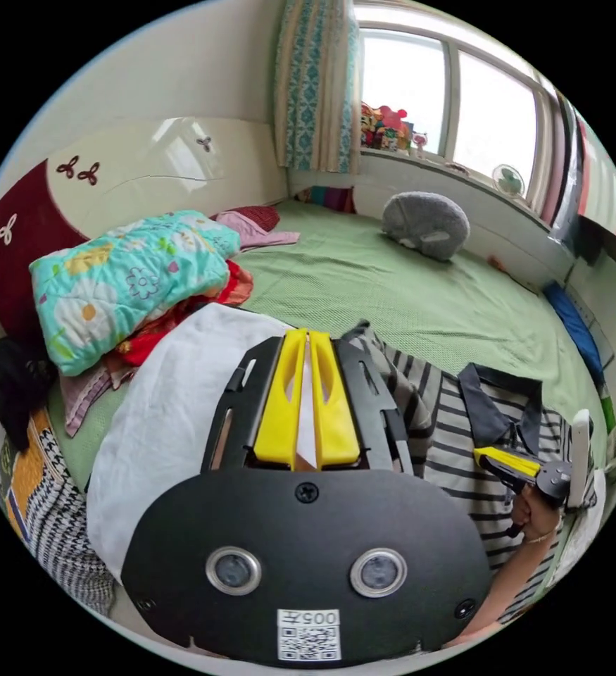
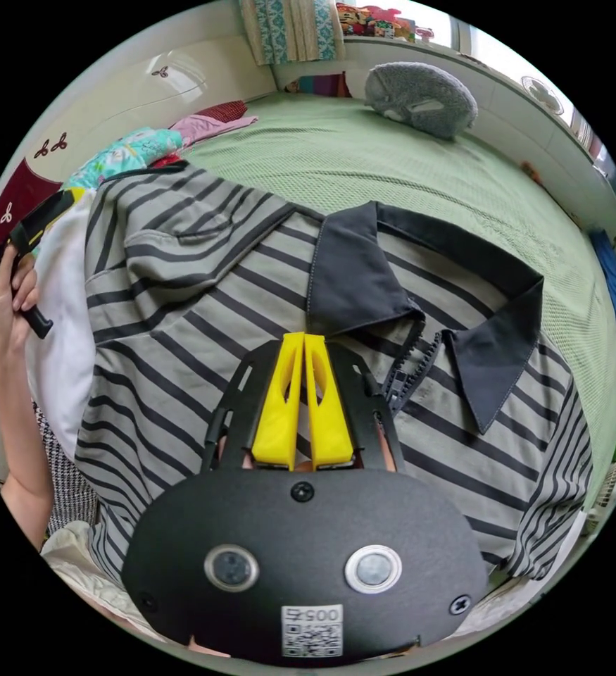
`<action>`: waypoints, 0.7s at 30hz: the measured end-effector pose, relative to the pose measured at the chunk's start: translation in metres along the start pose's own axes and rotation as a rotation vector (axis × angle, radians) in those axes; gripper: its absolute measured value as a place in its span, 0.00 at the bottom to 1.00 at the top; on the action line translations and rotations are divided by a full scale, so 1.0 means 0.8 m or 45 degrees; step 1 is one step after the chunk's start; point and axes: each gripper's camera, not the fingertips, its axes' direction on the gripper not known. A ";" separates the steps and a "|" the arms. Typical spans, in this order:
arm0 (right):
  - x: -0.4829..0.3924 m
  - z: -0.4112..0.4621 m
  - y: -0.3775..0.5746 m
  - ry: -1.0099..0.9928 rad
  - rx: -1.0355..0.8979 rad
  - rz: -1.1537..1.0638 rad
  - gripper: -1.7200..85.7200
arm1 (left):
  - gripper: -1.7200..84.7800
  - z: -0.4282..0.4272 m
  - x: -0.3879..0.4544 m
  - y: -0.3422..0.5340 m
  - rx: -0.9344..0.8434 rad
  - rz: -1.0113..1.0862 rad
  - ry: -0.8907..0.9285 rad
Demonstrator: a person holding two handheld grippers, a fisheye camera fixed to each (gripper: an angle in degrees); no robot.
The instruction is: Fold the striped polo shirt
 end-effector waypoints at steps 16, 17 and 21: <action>0.014 0.018 0.023 -0.006 -0.005 0.012 0.01 | 0.02 0.032 0.168 -0.037 -0.181 0.416 0.240; 0.016 0.020 0.026 -0.011 -0.005 0.014 0.01 | 0.01 0.051 0.183 -0.035 -0.271 0.442 0.185; 0.023 0.024 0.035 -0.040 -0.003 0.035 0.01 | 0.01 0.095 0.184 -0.025 -0.367 0.378 0.043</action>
